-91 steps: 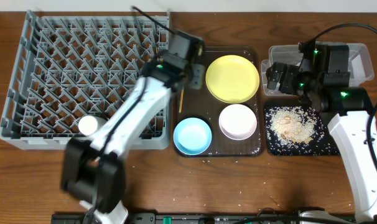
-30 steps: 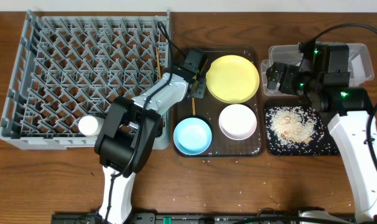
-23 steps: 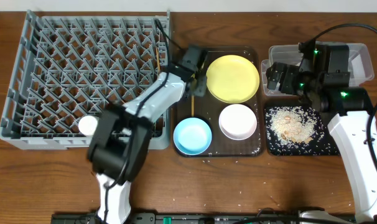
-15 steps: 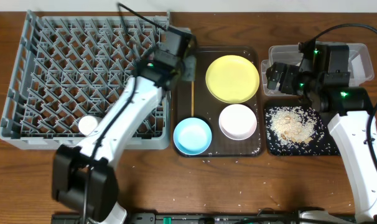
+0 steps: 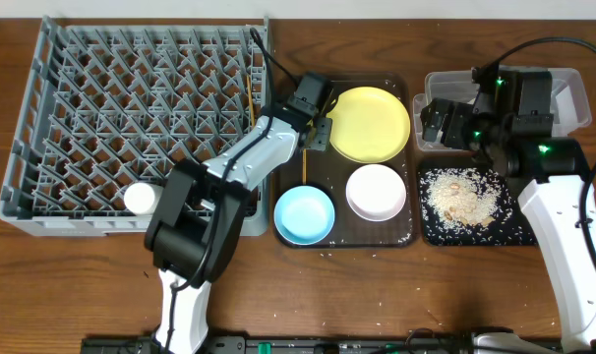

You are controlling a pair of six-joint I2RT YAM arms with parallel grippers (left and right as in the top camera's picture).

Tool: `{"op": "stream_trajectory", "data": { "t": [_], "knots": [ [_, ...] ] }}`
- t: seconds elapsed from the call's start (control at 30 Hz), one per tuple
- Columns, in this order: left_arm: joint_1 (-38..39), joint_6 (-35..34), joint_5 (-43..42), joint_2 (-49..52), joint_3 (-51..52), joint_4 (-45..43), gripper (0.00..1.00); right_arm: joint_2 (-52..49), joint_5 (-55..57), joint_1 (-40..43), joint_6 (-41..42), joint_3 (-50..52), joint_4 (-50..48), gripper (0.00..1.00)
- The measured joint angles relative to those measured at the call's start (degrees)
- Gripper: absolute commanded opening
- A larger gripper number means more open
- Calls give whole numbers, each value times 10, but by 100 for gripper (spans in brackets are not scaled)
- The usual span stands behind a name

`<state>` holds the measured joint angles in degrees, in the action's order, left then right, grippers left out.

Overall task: Sort waste into correct bins and load items into the dishwasher
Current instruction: 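Carry chopstick with left gripper and drop it upright into rack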

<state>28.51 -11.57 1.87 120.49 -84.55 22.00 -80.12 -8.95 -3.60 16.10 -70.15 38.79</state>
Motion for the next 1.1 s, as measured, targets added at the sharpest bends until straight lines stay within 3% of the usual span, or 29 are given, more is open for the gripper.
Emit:
{"op": "stream_trajectory", "data": {
  "t": [0.13, 0.3, 0.5, 0.77, 0.93, 1.1],
  "knots": [
    [0, -2, 15, 27, 0, -4, 45, 0, 0, 0, 0, 0, 0, 99],
    [0, -3, 28, 30, 0, -9, 15, 0, 0, 0, 0, 0, 0, 99],
    [0, -2, 32, 30, 0, 1, 8, 0, 0, 0, 0, 0, 0, 99],
    [0, -2, 30, 15, 0, 20, 8, 0, 0, 0, 0, 0, 0, 99],
    [-1, -2, 30, -99, 3, 34, 8, 0, 0, 0, 0, 0, 0, 99],
    [-26, -2, 48, -206, 1, 122, 8, 0, 0, 0, 0, 0, 0, 99]
  ]
}}
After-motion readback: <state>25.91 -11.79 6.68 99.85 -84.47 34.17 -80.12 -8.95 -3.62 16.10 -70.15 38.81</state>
